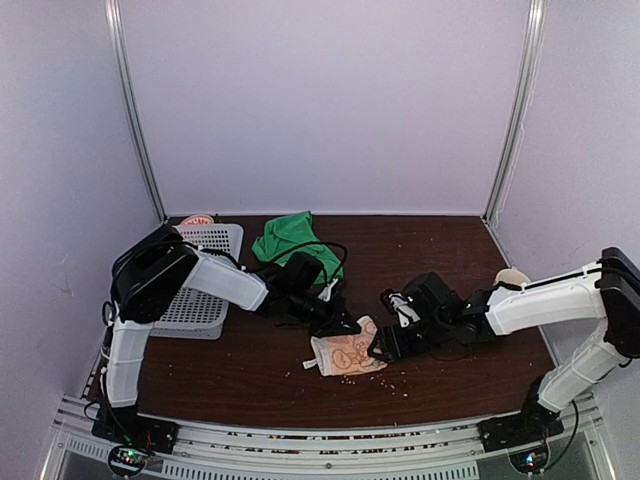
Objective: Roll the towels
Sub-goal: Roll the towel from the center of the board.
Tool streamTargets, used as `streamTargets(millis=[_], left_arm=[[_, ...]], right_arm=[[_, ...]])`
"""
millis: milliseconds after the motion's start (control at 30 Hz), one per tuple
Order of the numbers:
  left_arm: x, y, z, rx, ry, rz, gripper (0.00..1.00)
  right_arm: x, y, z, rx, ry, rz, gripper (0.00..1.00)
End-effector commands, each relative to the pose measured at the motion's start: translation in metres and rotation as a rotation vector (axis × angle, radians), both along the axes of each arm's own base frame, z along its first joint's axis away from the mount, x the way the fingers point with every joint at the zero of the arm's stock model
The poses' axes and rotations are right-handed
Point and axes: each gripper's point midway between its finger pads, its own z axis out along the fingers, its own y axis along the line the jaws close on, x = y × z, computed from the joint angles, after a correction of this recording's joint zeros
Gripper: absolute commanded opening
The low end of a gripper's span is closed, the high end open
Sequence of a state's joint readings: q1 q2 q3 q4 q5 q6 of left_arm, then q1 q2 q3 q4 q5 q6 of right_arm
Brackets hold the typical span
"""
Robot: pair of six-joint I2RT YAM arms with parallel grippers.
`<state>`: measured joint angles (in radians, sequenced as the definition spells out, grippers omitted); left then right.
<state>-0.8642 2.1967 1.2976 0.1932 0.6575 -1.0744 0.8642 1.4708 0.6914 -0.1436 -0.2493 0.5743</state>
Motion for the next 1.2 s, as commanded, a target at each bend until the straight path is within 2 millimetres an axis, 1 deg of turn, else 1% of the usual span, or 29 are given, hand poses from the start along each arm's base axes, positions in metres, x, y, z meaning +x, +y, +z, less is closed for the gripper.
streamTargets(millis=[0, 100, 167, 267, 467, 700, 767, 800, 867, 933, 967, 1033, 1167], left_arm=[[-0.008, 0.013, -0.008, 0.068, -0.010, 0.001, 0.00], [-0.011, 0.017, -0.012, 0.082, -0.012, -0.003, 0.00], [-0.012, 0.019, -0.015, 0.092, -0.012, -0.005, 0.00], [-0.014, 0.022, -0.017, 0.100, -0.012, -0.003, 0.00], [-0.015, 0.024, -0.017, 0.103, -0.016, -0.001, 0.00], [-0.014, 0.024, -0.016, 0.101, -0.021, -0.002, 0.00], [-0.014, 0.023, -0.014, 0.101, -0.025, -0.001, 0.00], [-0.013, 0.023, -0.014, 0.101, -0.025, -0.001, 0.00], [-0.013, 0.023, -0.014, 0.101, -0.025, -0.001, 0.00], [-0.014, 0.023, -0.013, 0.102, -0.027, -0.002, 0.00], [-0.013, 0.024, -0.011, 0.102, -0.030, -0.002, 0.00], [-0.014, 0.025, -0.007, 0.104, -0.036, -0.006, 0.00], [-0.014, 0.027, 0.007, 0.102, -0.055, -0.012, 0.00]], right_arm=[[0.006, 0.005, 0.015, 0.106, -0.014, -0.039, 0.76], [0.013, 0.002, 0.025, 0.140, -0.025, -0.084, 0.79], [0.018, -0.002, 0.024, 0.146, -0.015, -0.119, 0.79], [0.020, -0.006, 0.015, 0.148, 0.016, -0.152, 0.79], [0.011, 0.003, -0.006, 0.144, 0.104, -0.113, 0.74], [-0.001, 0.012, -0.018, 0.121, 0.163, -0.050, 0.73], [-0.003, 0.015, -0.021, 0.104, 0.172, -0.032, 0.70], [-0.004, 0.016, -0.022, 0.098, 0.174, -0.025, 0.68], [-0.004, 0.018, -0.022, 0.085, 0.171, -0.018, 0.60], [-0.003, 0.017, -0.025, 0.050, 0.163, -0.018, 0.46], [-0.002, 0.015, -0.026, 0.029, 0.157, -0.019, 0.37], [0.000, 0.012, -0.028, -0.021, 0.141, -0.017, 0.26], [0.005, 0.005, -0.031, -0.142, 0.088, -0.025, 0.14]])
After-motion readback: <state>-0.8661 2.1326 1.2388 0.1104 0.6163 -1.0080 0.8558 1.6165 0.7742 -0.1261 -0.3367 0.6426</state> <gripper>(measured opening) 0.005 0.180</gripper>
